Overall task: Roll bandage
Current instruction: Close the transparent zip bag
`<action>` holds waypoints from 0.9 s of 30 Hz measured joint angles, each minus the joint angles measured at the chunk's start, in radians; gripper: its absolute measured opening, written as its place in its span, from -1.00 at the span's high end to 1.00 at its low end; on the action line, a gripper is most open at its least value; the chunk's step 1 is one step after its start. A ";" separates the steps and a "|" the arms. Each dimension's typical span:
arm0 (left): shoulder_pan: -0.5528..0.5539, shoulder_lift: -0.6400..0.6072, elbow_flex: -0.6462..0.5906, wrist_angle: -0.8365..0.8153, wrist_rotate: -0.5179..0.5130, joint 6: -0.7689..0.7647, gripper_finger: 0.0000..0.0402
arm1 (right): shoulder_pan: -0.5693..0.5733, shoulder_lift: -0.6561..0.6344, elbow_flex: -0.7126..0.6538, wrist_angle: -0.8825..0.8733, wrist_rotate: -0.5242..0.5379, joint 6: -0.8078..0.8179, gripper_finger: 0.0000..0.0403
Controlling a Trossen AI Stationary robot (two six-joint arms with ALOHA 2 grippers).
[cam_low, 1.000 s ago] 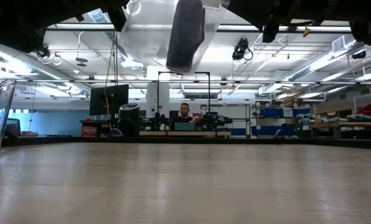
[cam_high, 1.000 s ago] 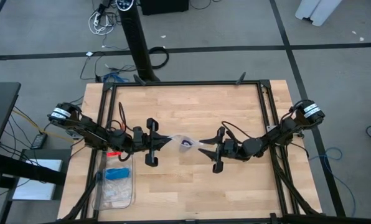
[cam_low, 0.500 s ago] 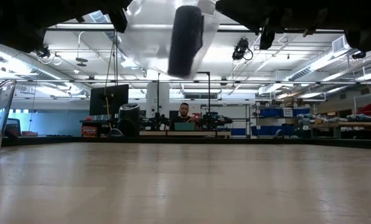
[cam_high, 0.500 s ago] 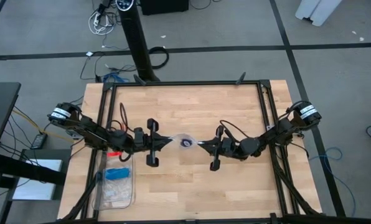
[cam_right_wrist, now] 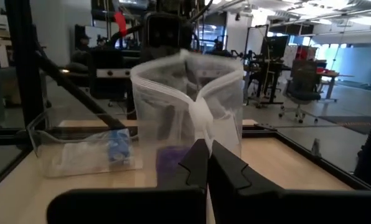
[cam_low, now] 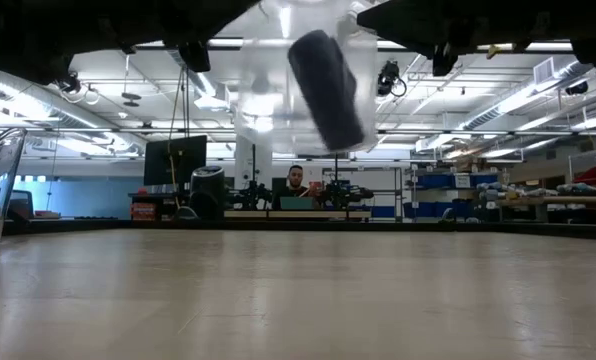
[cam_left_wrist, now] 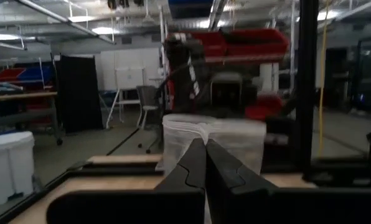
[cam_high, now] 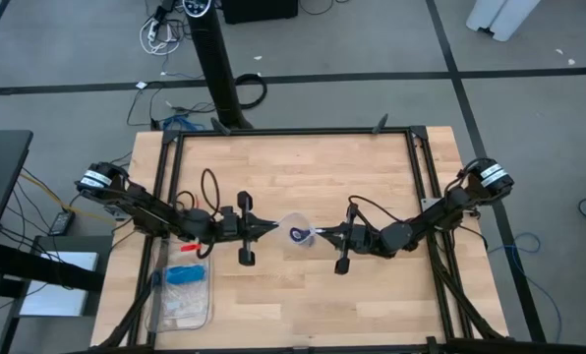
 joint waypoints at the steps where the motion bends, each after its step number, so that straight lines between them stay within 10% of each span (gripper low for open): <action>1: 0.000 0.000 -0.001 -0.016 -0.008 0.002 1.00 | 0.004 -0.008 0.000 -0.010 0.009 0.000 0.99; 16: -0.010 -0.069 -0.002 -0.092 -0.085 -0.016 0.88 | 0.024 -0.100 0.000 -0.153 0.033 0.002 1.00; 27: -0.064 -0.272 0.003 -0.586 -0.348 -0.030 0.49 | 0.060 -0.231 0.000 -0.295 0.045 -0.002 1.00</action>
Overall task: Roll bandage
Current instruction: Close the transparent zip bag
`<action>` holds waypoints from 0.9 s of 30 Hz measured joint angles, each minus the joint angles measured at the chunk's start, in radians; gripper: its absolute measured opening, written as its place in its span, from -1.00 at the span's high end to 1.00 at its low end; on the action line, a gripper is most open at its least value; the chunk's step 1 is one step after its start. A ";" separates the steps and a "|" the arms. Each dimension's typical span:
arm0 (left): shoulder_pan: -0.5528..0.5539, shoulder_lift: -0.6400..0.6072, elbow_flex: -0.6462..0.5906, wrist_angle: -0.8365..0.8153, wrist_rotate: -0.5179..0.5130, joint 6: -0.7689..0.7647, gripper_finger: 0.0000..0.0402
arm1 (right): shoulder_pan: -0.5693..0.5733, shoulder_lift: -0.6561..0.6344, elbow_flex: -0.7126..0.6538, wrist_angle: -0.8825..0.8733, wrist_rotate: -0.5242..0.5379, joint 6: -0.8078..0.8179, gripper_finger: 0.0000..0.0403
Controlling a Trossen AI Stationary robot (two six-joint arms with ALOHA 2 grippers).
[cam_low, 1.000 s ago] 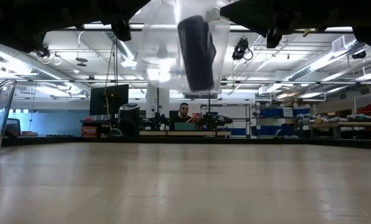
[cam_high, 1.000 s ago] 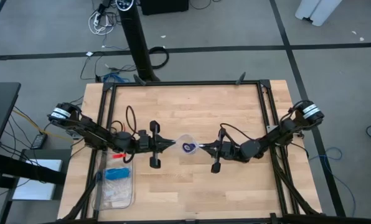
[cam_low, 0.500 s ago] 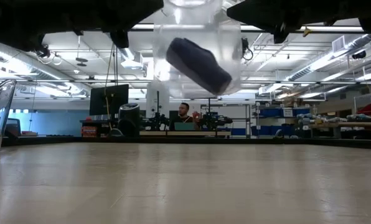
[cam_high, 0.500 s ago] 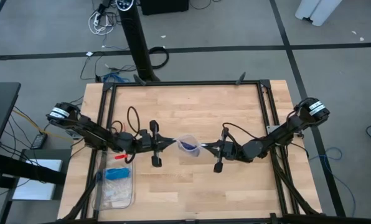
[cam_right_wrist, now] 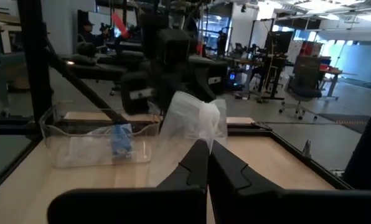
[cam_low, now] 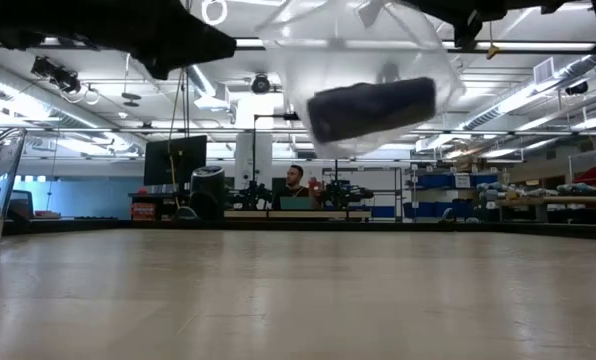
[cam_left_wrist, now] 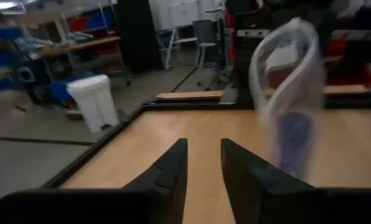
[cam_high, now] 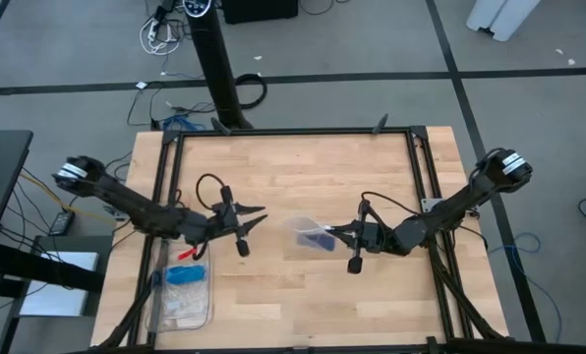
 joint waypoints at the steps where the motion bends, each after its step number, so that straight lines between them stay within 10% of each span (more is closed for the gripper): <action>1: -0.006 -0.010 0.010 -0.020 0.005 -0.020 0.46 | 0.000 -0.009 0.003 -0.031 0.000 0.008 1.00; 15: -0.038 0.173 0.575 -0.737 0.108 -0.072 0.29 | -0.055 0.072 0.324 -0.669 -0.072 0.084 1.00; 27: -0.004 0.365 0.862 -0.983 0.138 -0.078 0.29 | -0.062 0.107 0.399 -0.794 -0.076 0.084 1.00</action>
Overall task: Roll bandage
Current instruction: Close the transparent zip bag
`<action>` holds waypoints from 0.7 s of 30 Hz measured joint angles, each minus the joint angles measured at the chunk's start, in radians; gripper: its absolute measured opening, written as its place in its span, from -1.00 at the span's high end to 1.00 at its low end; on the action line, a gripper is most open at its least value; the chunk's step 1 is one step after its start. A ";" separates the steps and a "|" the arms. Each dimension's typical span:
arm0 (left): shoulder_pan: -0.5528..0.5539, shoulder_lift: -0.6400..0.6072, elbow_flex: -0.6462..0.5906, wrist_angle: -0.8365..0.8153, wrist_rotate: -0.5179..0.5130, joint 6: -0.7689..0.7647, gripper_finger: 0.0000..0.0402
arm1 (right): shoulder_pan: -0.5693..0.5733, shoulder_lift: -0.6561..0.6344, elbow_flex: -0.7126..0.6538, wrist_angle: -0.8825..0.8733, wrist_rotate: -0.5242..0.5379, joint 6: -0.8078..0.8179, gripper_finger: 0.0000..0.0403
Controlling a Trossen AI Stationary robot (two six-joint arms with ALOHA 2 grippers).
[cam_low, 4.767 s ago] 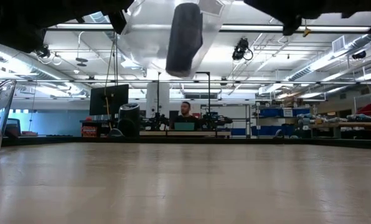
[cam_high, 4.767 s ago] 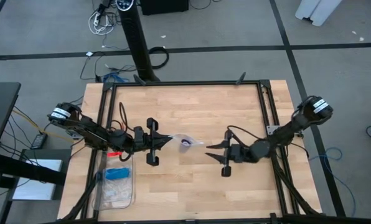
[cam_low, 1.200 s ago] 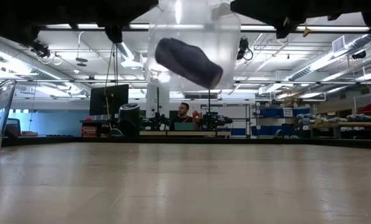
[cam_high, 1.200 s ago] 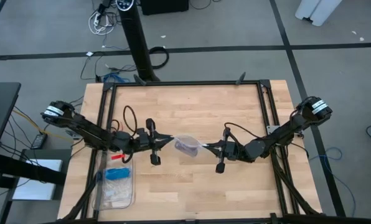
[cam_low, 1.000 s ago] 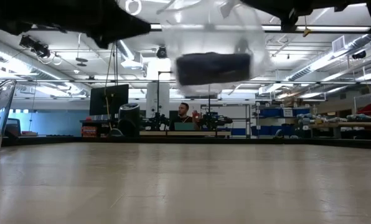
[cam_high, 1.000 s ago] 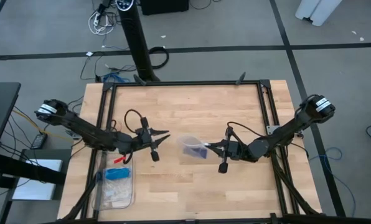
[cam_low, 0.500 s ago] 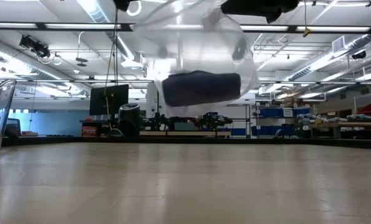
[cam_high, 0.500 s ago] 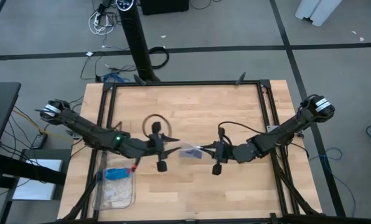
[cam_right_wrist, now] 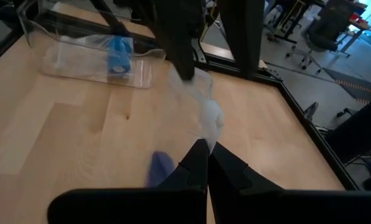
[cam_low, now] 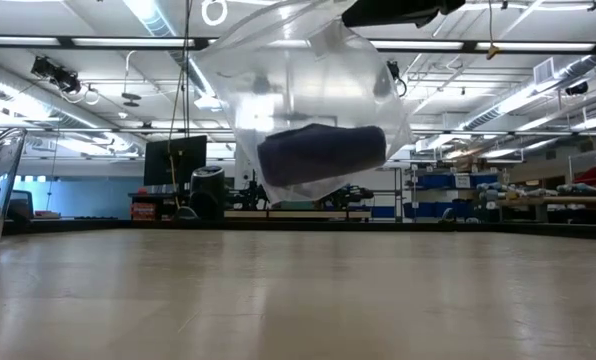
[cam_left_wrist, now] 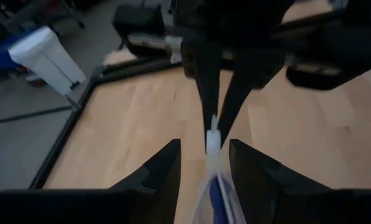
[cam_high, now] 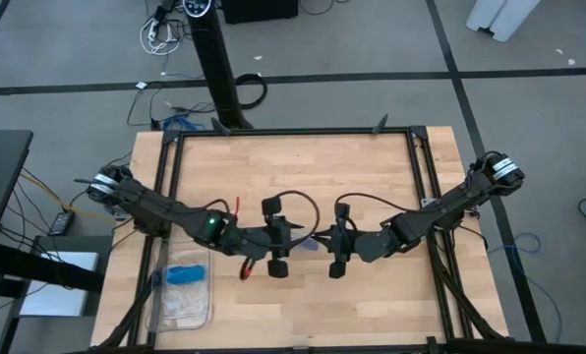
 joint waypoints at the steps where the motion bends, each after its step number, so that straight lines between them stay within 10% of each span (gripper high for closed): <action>1: 0.008 0.012 0.013 -0.015 0.014 -0.008 0.29 | 0.000 0.000 0.000 0.000 0.000 0.000 1.00; 21: 0.048 0.067 0.036 -0.008 0.102 -0.115 0.40 | 0.000 -0.001 0.000 -0.014 -0.001 0.001 1.00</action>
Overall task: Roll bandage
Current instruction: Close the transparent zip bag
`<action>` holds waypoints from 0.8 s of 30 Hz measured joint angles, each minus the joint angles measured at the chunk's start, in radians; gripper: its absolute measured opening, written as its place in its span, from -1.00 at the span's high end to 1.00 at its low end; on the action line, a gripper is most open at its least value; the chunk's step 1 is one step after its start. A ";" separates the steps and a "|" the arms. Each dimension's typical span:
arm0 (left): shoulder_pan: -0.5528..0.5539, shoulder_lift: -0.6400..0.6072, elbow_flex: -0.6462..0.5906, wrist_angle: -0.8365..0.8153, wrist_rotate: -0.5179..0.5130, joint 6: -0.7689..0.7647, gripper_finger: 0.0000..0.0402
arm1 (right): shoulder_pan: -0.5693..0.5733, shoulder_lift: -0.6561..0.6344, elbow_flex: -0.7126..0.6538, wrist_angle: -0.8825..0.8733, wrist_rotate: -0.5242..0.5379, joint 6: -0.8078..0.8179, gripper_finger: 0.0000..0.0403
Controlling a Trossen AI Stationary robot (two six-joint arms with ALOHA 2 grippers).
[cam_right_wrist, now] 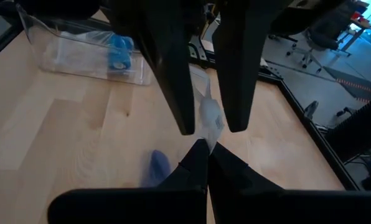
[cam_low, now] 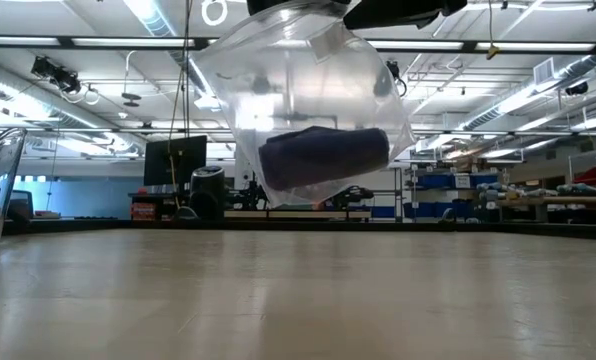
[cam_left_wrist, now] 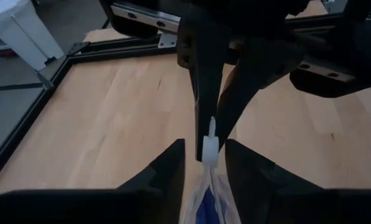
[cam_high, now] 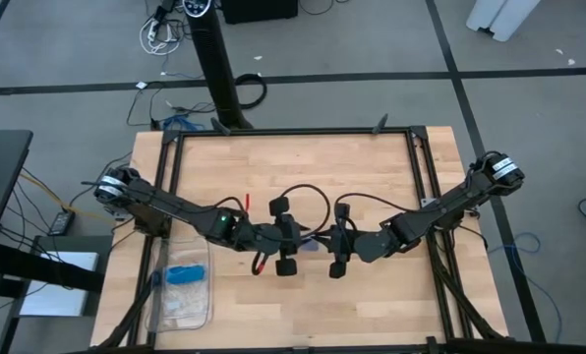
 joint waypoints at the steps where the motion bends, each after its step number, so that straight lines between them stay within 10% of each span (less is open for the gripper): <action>1: 0.000 0.000 0.000 0.002 0.000 -0.005 0.44 | 0.000 0.000 0.000 0.000 0.000 0.000 1.00; 8: -0.001 0.000 0.000 -0.001 -0.001 0.015 0.90 | 0.000 0.000 0.000 -0.001 0.000 0.000 1.00; 24: -0.027 0.000 0.002 -0.086 -0.076 0.047 0.89 | 0.001 0.000 0.000 0.003 -0.002 0.011 1.00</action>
